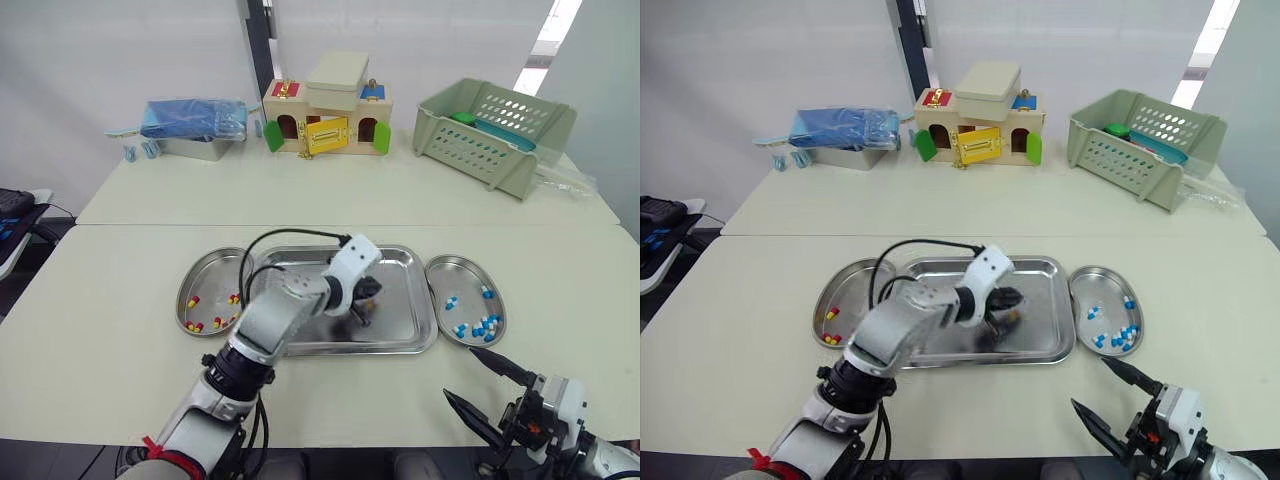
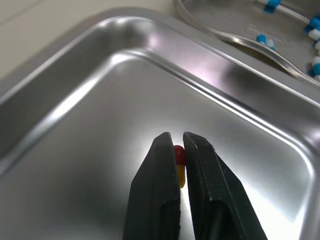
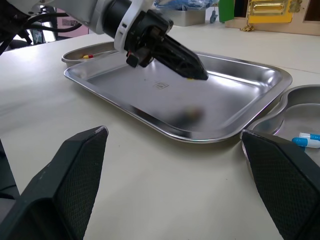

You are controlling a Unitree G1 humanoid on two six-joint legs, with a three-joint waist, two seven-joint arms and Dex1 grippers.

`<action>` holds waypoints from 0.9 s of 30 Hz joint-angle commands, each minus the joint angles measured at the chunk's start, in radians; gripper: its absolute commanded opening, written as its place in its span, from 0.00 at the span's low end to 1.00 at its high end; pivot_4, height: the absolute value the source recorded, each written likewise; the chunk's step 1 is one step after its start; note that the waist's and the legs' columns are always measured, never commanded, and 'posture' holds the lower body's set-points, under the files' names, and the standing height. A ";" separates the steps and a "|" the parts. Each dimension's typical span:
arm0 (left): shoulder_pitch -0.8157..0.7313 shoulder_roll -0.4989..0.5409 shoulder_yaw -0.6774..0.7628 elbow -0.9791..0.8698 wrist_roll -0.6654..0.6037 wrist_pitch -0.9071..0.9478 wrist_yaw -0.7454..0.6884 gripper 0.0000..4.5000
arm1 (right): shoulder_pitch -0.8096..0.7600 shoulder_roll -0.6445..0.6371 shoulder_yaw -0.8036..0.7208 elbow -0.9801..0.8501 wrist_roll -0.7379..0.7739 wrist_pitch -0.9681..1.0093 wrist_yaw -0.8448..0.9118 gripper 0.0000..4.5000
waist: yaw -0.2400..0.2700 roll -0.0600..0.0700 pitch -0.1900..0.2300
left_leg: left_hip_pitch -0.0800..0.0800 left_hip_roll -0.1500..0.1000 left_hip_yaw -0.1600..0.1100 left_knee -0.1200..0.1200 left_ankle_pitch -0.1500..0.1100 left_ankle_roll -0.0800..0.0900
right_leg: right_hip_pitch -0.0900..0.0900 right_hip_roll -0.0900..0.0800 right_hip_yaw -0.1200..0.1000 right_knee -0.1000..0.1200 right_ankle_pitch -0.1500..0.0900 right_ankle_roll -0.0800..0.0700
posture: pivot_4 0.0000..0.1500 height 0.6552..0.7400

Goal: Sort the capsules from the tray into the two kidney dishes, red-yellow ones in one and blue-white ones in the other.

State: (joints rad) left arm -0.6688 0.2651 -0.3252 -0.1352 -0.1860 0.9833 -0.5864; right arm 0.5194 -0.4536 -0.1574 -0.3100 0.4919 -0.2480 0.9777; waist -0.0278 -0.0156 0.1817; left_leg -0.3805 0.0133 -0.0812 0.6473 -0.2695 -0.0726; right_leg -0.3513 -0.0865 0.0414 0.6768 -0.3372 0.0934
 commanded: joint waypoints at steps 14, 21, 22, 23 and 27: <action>0.193 0.431 0.433 -0.309 -0.191 0.174 -0.089 0.06 | -0.029 -0.075 0.032 -0.011 -0.004 -0.043 0.099 1.00 | 0.001 -0.001 0.000 | 0.000 0.000 -0.001 0.000 -0.001 0.002 | -0.001 0.000 0.000 0.001 0.000 0.000 | 1.00 1.00; 0.331 0.509 0.673 -0.319 -0.171 0.237 0.003 0.06 | -0.139 -0.137 0.055 0.035 0.045 -0.001 0.200 1.00 | -0.002 -0.002 0.001 | 0.000 0.000 -0.001 0.000 -0.001 0.002 | -0.001 0.000 0.000 0.001 0.000 0.000 | 1.00 1.00; 0.351 0.513 0.680 -0.316 -0.165 0.229 0.012 0.06 | -0.149 -0.139 0.058 0.039 0.049 0.003 0.209 1.00 | -0.004 -0.002 0.001 | 0.000 0.001 -0.001 0.000 -0.001 0.002 | -0.001 0.000 -0.001 0.001 0.000 0.000 | 1.00 1.00; 0.372 0.508 0.696 -0.302 -0.158 0.233 0.033 0.06 | -0.166 -0.140 0.064 0.042 0.055 0.010 0.219 1.00 | -0.004 -0.002 0.001 | 0.001 0.001 -0.001 0.000 -0.001 0.002 | -0.001 0.000 0.000 0.001 0.000 0.000 | 1.00 1.00; 0.412 0.495 0.702 -0.280 -0.151 0.196 0.068 0.06 | -0.211 -0.146 0.079 0.054 0.066 0.021 0.253 1.00 | -0.003 -0.003 0.001 | 0.000 0.001 -0.001 0.000 -0.001 0.002 | -0.001 0.000 -0.001 0.002 0.000 0.000 | 1.00 1.00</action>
State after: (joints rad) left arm -0.2529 0.7589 0.3426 -0.3950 -0.3415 1.2073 -0.5303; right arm 0.3161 -0.5905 -0.0779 -0.2473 0.5323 -0.2281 1.2114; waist -0.0304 -0.0182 0.1827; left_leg -0.3803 0.0139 -0.0825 0.6472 -0.2708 -0.0704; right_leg -0.3520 -0.0865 0.0408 0.6783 -0.3372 0.0932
